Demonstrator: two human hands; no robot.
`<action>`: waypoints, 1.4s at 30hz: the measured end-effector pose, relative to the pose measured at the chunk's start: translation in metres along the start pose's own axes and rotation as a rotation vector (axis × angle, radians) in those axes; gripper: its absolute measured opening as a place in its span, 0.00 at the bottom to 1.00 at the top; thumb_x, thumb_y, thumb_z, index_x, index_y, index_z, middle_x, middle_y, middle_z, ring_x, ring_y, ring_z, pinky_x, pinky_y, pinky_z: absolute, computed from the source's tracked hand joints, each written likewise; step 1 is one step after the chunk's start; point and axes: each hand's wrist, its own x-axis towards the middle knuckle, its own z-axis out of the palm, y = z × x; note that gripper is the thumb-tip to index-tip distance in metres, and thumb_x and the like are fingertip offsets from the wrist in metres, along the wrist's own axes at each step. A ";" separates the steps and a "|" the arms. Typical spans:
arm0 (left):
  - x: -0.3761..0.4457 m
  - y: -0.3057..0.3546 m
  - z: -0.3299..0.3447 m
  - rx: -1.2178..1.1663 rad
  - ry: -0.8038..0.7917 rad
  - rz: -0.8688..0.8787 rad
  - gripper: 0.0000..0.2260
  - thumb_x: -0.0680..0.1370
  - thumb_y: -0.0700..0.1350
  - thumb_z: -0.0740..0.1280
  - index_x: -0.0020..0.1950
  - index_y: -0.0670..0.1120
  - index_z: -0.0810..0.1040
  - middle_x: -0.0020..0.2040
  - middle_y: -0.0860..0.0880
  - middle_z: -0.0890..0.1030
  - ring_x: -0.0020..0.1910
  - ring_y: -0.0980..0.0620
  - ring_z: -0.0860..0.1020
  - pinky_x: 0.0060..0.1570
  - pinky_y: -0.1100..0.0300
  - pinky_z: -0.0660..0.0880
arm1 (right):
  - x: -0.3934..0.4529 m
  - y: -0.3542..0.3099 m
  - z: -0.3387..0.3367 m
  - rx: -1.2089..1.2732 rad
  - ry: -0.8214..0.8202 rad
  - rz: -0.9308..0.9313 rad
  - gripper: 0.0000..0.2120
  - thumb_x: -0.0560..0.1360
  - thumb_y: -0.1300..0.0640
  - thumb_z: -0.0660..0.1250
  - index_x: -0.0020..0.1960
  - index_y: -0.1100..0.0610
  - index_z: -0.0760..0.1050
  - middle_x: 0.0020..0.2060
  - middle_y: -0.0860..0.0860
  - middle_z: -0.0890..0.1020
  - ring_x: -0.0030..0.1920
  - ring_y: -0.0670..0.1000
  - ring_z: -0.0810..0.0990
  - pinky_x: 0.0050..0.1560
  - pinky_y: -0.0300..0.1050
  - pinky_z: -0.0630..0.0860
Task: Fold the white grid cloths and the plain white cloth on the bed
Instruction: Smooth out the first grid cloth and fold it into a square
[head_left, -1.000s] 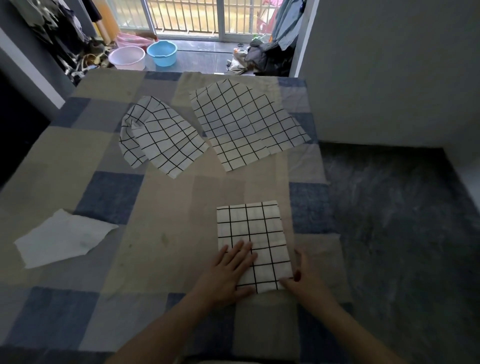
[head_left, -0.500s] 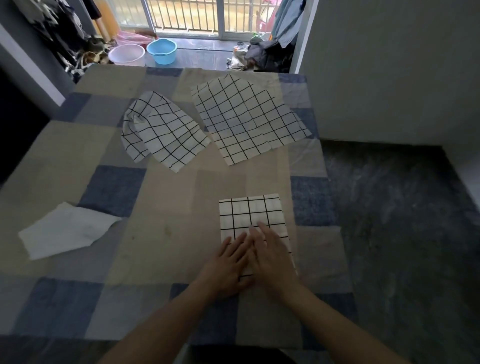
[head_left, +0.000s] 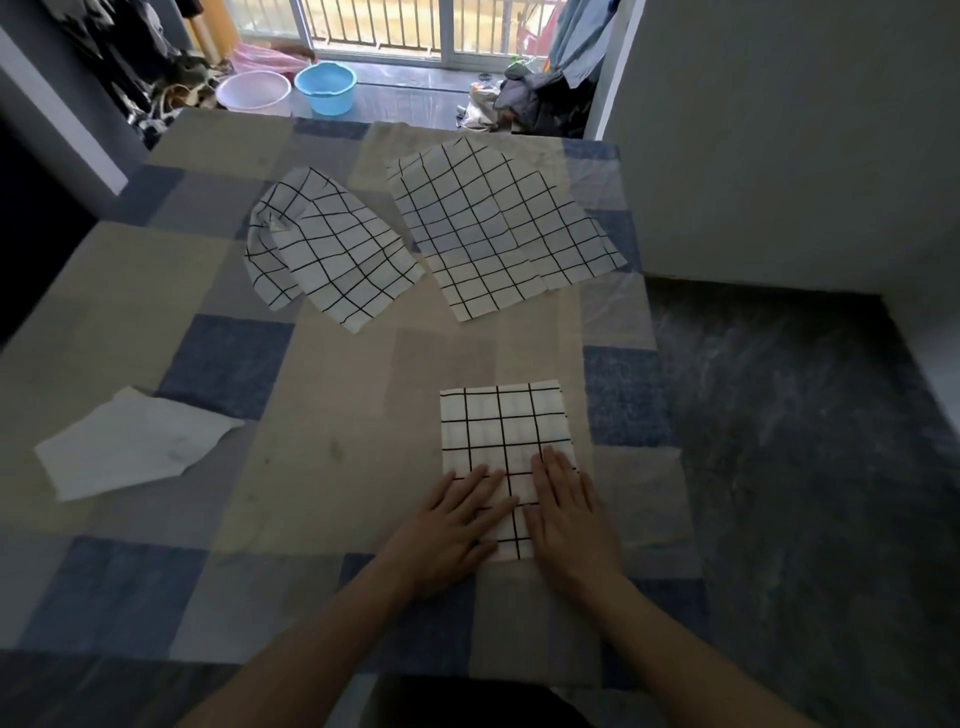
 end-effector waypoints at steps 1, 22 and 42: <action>-0.007 -0.003 0.000 0.020 0.008 0.013 0.24 0.83 0.58 0.47 0.79 0.54 0.52 0.80 0.47 0.51 0.78 0.46 0.51 0.72 0.48 0.49 | 0.000 0.000 0.000 0.001 -0.007 -0.002 0.30 0.80 0.44 0.43 0.78 0.53 0.42 0.78 0.50 0.42 0.77 0.47 0.38 0.74 0.47 0.37; 0.029 0.053 -0.003 -0.240 0.026 -0.266 0.25 0.84 0.55 0.40 0.79 0.50 0.56 0.79 0.52 0.54 0.78 0.52 0.53 0.72 0.50 0.50 | 0.003 0.005 0.001 -0.136 -0.068 -0.010 0.35 0.75 0.43 0.58 0.77 0.57 0.55 0.78 0.55 0.52 0.77 0.54 0.49 0.72 0.54 0.44; -0.009 0.011 -0.003 -0.121 -0.066 -0.311 0.36 0.77 0.70 0.51 0.80 0.54 0.49 0.80 0.51 0.48 0.79 0.49 0.46 0.71 0.45 0.46 | -0.011 0.054 -0.015 -0.026 0.043 0.083 0.29 0.80 0.46 0.37 0.79 0.56 0.43 0.78 0.55 0.42 0.77 0.54 0.41 0.75 0.59 0.47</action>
